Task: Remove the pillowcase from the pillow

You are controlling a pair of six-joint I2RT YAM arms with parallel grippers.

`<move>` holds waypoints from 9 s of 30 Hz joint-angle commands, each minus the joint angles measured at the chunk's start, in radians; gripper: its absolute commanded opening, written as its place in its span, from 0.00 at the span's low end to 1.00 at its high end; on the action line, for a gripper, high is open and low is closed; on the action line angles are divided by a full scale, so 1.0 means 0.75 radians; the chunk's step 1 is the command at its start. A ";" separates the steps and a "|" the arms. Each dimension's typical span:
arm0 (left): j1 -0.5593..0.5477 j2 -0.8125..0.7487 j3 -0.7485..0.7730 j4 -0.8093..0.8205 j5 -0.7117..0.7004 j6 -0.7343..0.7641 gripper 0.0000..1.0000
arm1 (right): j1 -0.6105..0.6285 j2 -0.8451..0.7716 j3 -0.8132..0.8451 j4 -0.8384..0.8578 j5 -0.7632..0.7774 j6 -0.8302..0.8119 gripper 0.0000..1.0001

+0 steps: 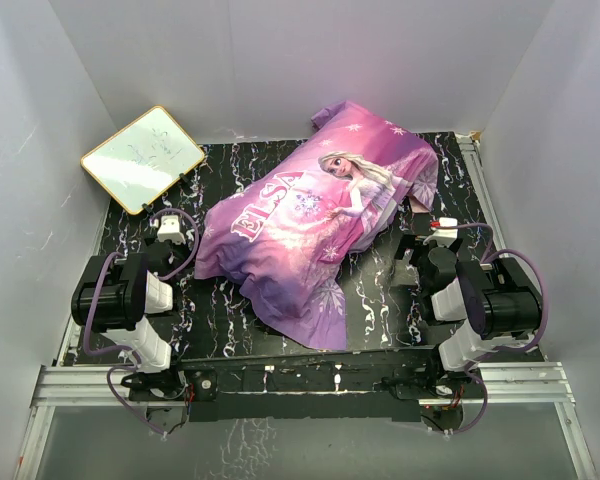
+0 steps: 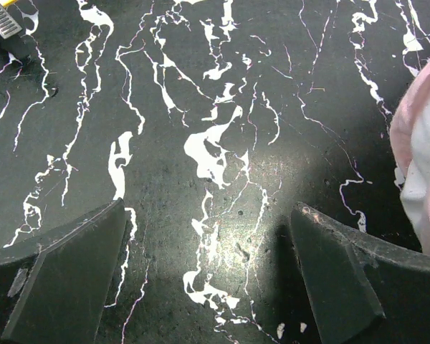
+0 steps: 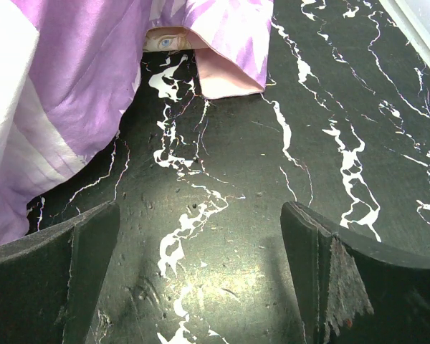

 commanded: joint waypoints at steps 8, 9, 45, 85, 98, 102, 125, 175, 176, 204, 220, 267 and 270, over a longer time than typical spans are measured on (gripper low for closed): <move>0.003 -0.004 0.001 0.037 0.001 0.007 0.97 | 0.003 -0.017 0.033 0.096 0.004 -0.010 0.98; 0.003 -0.003 0.001 0.038 0.001 0.007 0.97 | 0.003 -0.017 0.033 0.096 0.005 -0.010 0.98; -0.425 -0.387 1.218 -2.472 0.698 0.664 0.97 | -0.203 0.057 1.410 -1.439 -0.319 0.615 0.98; -0.286 -0.183 1.476 -2.141 -0.040 0.597 0.56 | 0.331 -0.745 0.624 -1.776 -0.087 0.643 0.08; -0.222 -0.722 0.909 -2.534 0.134 0.793 0.97 | 0.350 -0.802 0.881 -2.101 0.033 0.616 0.98; -0.220 -0.748 0.748 -2.424 0.039 0.799 0.97 | 0.349 -0.895 0.860 -2.229 0.027 0.662 0.98; -0.020 -0.380 0.579 -2.068 -0.008 0.778 0.46 | 0.461 -0.715 0.481 -1.841 -0.013 0.734 0.98; 0.102 -0.552 2.503 -3.211 0.374 0.620 0.00 | 0.487 -1.243 1.521 -2.382 0.373 0.704 0.08; 0.103 -0.519 2.598 -3.233 0.367 0.620 0.00 | 0.487 -1.224 1.554 -2.382 0.379 0.705 0.08; -0.132 -0.040 2.219 -2.718 0.120 0.410 0.97 | 0.169 -0.214 1.720 -2.062 0.174 0.519 0.62; -0.131 -0.624 1.276 -2.673 0.187 0.492 0.88 | 0.966 0.034 1.964 -2.109 0.214 0.294 0.81; 0.011 -0.180 1.251 -2.229 -0.004 0.325 0.00 | 1.033 -0.374 1.151 -1.974 0.048 0.299 0.67; 0.008 -0.208 1.475 -2.350 0.146 0.279 0.00 | 1.031 -0.471 1.141 -2.067 0.087 0.325 0.69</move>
